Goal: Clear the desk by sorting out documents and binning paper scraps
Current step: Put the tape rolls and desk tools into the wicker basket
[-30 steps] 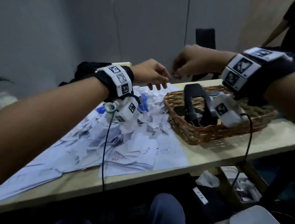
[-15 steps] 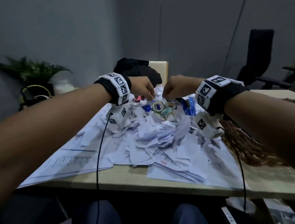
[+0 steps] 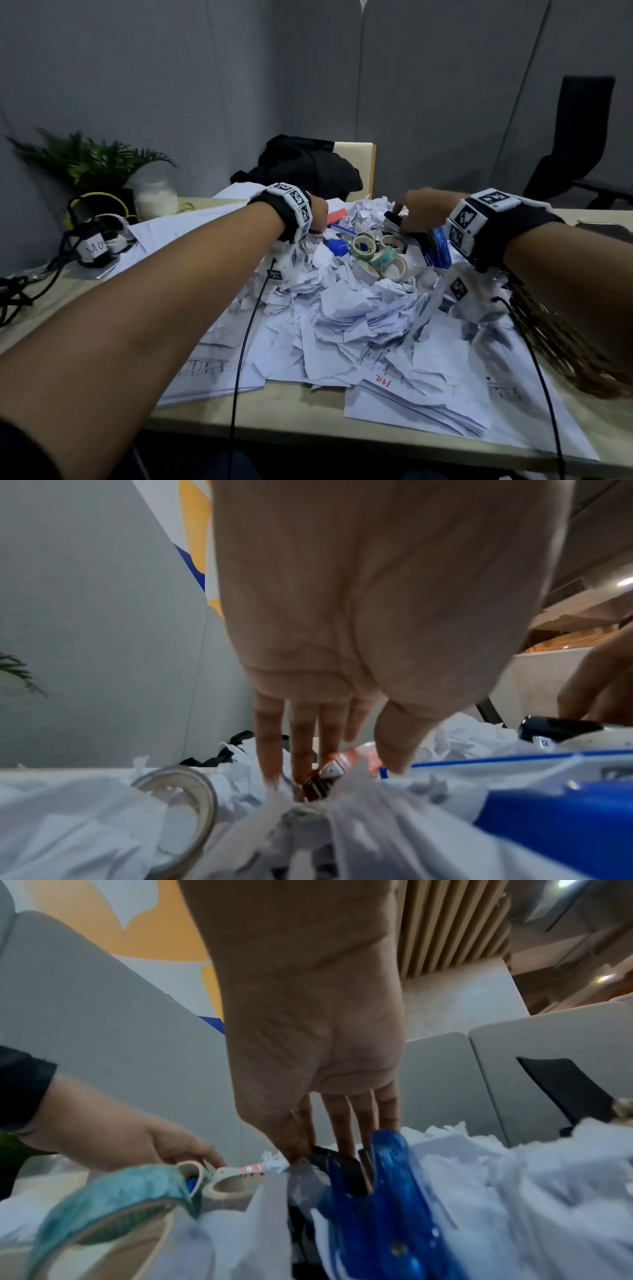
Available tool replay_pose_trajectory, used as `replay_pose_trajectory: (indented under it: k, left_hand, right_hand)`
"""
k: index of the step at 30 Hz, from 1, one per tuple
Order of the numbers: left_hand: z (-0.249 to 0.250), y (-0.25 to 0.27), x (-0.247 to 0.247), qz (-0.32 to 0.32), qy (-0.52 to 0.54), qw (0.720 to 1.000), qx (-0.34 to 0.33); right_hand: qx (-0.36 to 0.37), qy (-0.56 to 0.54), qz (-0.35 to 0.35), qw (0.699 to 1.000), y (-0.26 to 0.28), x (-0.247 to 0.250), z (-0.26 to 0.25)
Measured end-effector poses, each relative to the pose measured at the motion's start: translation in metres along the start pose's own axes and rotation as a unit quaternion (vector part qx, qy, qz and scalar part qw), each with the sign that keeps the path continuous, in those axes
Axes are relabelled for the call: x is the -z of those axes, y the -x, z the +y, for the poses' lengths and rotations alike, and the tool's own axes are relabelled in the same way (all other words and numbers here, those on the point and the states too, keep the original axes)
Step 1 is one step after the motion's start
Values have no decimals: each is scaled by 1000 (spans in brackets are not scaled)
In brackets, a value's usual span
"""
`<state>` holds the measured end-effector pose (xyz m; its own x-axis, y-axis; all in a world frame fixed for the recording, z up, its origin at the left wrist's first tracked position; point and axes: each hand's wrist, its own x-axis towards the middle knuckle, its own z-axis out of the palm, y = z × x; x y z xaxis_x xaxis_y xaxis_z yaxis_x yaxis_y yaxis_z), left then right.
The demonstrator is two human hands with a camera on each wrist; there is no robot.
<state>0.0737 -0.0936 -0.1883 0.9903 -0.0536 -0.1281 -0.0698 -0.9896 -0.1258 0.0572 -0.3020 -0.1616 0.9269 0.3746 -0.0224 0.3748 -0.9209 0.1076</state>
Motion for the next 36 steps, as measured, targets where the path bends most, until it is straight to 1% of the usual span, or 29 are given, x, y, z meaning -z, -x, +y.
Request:
replay_pose_trajectory:
  k: [3,7,9,11,13,16,19,21,24,26,28,29,30,32,34,36]
  left_hand:
    - [-1,-5,-1,30,-1,999,15]
    - [0,-10,-3,26,-26,999,16]
    - [0,-7,-3,38,-21,999,18]
    - [3,-2,1,29,-11,999,19]
    - [4,1,7,35,21,999,16]
    - [3,10,24,63,90,994,17]
    - [4,27,52,87,172,981,11]
    - [5,39,69,101,205,974,7]
    - [11,49,87,102,247,964,10]
    - [16,52,94,83,303,949,12]
    - [25,59,96,25,343,939,15]
    - [30,61,99,1,328,945,10]
    - [35,64,103,-6,289,957,6]
    - [47,74,113,15,205,979,1]
    - [61,75,125,15,189,981,-27]
    - [81,76,136,-5,214,975,-62]
  right_hand:
    - [-4,0,2,1000,-4,-7,4]
    - [-28,-28,23,999,-13,-14,7]
    - [-38,-38,36,998,-14,-18,6]
    - [-37,-45,43,997,-12,-19,3]
    - [-33,-50,41,997,-9,-19,1]
    - [-24,-72,62,995,-5,-11,0]
    - [0,-97,83,992,-1,11,2]
    - [12,-117,95,988,5,26,4]
    - [27,-145,122,981,17,42,9]
    - [40,-165,118,978,27,48,16]
    - [47,-171,104,979,37,50,25]
    - [45,-167,97,980,43,50,30]
    - [42,-166,89,981,49,49,34]
    - [35,-182,76,980,59,47,42]
    - [27,-206,80,975,71,49,55]
    - [10,-212,100,972,89,56,73]
